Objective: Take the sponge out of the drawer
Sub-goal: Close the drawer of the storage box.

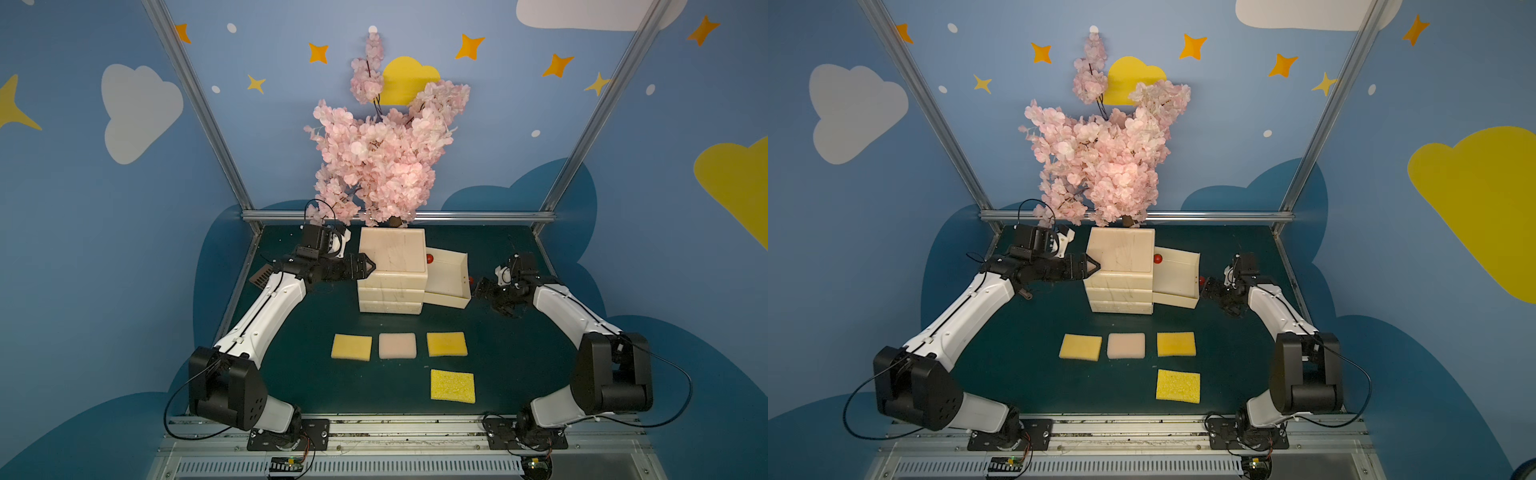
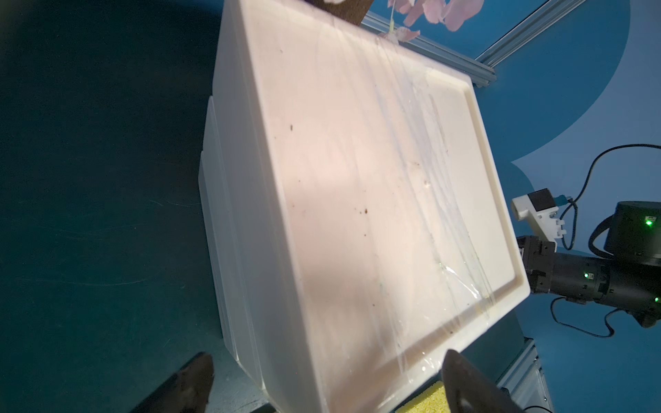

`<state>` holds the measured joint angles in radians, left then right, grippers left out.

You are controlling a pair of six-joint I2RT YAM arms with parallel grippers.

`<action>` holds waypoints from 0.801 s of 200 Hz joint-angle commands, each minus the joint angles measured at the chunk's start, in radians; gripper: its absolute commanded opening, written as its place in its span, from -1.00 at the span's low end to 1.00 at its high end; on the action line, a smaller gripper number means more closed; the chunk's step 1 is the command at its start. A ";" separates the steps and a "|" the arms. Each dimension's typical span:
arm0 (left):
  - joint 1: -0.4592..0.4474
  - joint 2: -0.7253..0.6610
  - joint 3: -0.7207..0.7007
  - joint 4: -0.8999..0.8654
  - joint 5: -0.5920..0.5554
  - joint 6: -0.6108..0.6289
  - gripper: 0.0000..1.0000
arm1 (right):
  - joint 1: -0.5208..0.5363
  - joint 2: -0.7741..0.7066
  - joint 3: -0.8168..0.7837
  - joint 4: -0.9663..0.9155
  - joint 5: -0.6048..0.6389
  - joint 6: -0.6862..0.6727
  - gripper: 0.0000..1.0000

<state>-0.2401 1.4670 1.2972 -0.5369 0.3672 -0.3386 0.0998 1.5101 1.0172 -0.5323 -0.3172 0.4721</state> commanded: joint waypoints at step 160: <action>0.005 0.009 -0.027 0.024 0.049 -0.018 0.99 | 0.241 0.102 0.140 0.153 -0.133 -0.013 0.81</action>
<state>-0.2401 1.4792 1.2785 -0.5217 0.3935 -0.3523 0.3122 1.5902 1.1168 -0.3923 -0.4267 0.4698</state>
